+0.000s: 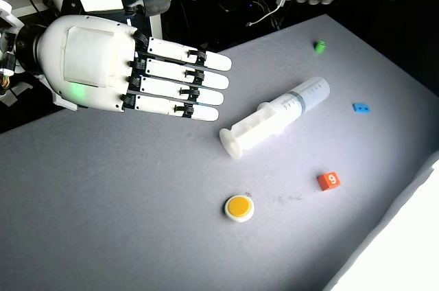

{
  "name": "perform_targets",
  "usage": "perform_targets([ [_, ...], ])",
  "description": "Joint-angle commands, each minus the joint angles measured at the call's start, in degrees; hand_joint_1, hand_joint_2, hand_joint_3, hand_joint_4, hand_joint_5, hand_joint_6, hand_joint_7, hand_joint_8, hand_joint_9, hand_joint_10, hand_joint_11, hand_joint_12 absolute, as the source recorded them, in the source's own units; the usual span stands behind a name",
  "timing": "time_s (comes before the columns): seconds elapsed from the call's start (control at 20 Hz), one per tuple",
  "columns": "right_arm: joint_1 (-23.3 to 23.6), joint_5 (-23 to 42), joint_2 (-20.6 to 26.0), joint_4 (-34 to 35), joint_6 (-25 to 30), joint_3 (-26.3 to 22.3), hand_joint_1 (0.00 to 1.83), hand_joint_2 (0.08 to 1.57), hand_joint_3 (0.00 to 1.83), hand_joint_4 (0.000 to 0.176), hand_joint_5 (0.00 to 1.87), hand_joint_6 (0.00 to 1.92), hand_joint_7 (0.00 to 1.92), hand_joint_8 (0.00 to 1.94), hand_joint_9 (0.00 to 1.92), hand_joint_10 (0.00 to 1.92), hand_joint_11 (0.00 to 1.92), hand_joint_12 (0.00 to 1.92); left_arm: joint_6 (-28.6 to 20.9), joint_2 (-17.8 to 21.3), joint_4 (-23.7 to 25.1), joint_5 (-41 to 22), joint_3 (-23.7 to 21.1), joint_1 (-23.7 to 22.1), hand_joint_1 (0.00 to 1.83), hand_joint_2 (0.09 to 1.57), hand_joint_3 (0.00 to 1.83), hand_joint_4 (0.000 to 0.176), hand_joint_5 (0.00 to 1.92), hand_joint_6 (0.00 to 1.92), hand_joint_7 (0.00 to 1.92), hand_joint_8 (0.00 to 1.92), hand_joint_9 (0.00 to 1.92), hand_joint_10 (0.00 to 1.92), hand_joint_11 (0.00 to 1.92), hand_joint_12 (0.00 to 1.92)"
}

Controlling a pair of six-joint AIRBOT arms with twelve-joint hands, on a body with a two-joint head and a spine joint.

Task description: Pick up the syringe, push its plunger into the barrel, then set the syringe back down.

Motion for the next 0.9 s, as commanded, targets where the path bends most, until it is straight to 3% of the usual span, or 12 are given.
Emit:
perform_targets([
  [0.0,1.1,7.16,-0.18,1.46,0.41,0.12,0.0,1.13,0.04,0.0,0.0,0.0,0.0,0.0,0.0,0.0,0.0,0.0,-0.02,0.08,-7.75,1.45,0.01,-0.9,0.0,1.08,0.0,0.0,0.0,0.0,0.0,0.0,0.0,0.0,0.0,0.0],
  [0.05,1.74,7.02,-0.65,1.45,-0.97,0.11,0.0,1.13,0.04,0.0,0.0,0.0,0.0,0.0,0.0,0.0,0.0,0.0,-0.27,0.13,-7.3,2.23,-0.29,-0.87,0.2,0.99,0.0,0.0,0.0,0.0,0.0,0.0,0.0,0.0,0.02,0.02],
  [0.1,2.01,7.02,-1.08,1.42,-2.33,0.11,0.0,1.14,0.04,0.0,0.0,0.0,0.0,0.0,0.0,0.0,0.0,0.0,-1.17,0.2,-6.23,2.77,-0.7,-0.87,0.87,0.91,0.0,0.0,0.0,0.0,0.0,0.0,0.0,0.0,0.09,0.06],
  [0.15,2.3,7.02,-1.57,1.42,-3.13,0.12,0.0,1.14,0.04,0.0,0.0,0.0,0.0,0.0,0.0,0.0,0.0,0.0,-1.28,0.58,-5.71,4.74,-1.53,-0.79,1.01,0.87,0.0,0.0,0.0,0.0,0.0,0.0,0.0,0.0,0.02,0.35],
  [0.2,2.4,6.96,-1.89,1.42,-3.24,0.19,0.0,1.15,0.04,0.0,0.0,0.0,0.0,0.0,0.0,0.0,0.0,0.0,-2.2,0.98,-6.52,8.15,-2.55,-0.71,1.07,0.87,0.0,0.0,0.0,0.0,0.0,0.0,0.0,0.0,0.0,0.49],
  [0.25,2.3,6.79,-1.96,1.42,-3.24,0.19,0.0,1.15,0.04,0.0,0.0,0.0,0.0,0.0,0.0,0.0,0.0,0.0,-3.01,1.13,-7.3,11.35,-3.39,-0.54,1.07,0.87,0.0,0.0,0.0,0.0,0.0,0.0,0.0,0.0,0.0,0.49],
  [0.35,1.16,6.69,-2.3,1.41,-3.39,0.19,0.0,1.15,0.03,0.0,0.0,0.0,0.0,0.0,0.0,0.0,0.0,0.0,-4.72,1.71,-8.09,18.31,-5.58,-0.14,1.08,0.89,0.0,0.0,0.0,0.0,0.0,0.0,0.0,0.0,0.0,0.28],
  [0.45,0.85,6.71,-3.1,1.35,-4.03,0.18,0.0,1.15,0.03,0.0,0.0,0.0,0.0,0.0,0.0,0.0,0.0,0.0,-5.67,2.51,-10.77,27.15,-8.72,-0.15,1.08,0.89,0.0,0.0,0.0,0.0,0.0,0.0,0.0,0.0,0.0,0.26],
  [0.5,0.86,6.82,-3.37,1.33,-4.53,0.17,0.0,1.15,0.03,0.0,0.0,0.0,0.0,0.0,0.0,0.0,0.0,0.0,-6.42,2.76,-11.95,31.16,-10.11,-0.49,0.99,0.93,0.01,0.0,0.0,0.0,0.0,0.0,0.0,0.0,0.0,0.22],
  [0.7,0.13,7.65,-3.87,1.34,-5.15,0.18,0.0,1.15,0.02,0.0,0.0,0.0,0.0,0.0,0.0,0.0,0.0,0.0,-6.84,2.92,-23.5,52.85,-16.78,1.22,0.94,0.9,0.0,0.0,0.0,0.0,0.0,0.0,0.0,0.0,0.0,0.31],
  [0.85,-0.78,9.48,-3.84,1.36,-5.66,0.21,0.0,1.15,0.02,0.0,0.0,0.0,0.0,0.0,0.0,0.0,0.0,0.0,-6.82,3.29,-29.74,62.7,-20.22,2.98,0.94,0.9,0.0,0.0,0.0,0.0,0.0,0.0,0.0,0.0,0.0,0.32],
])
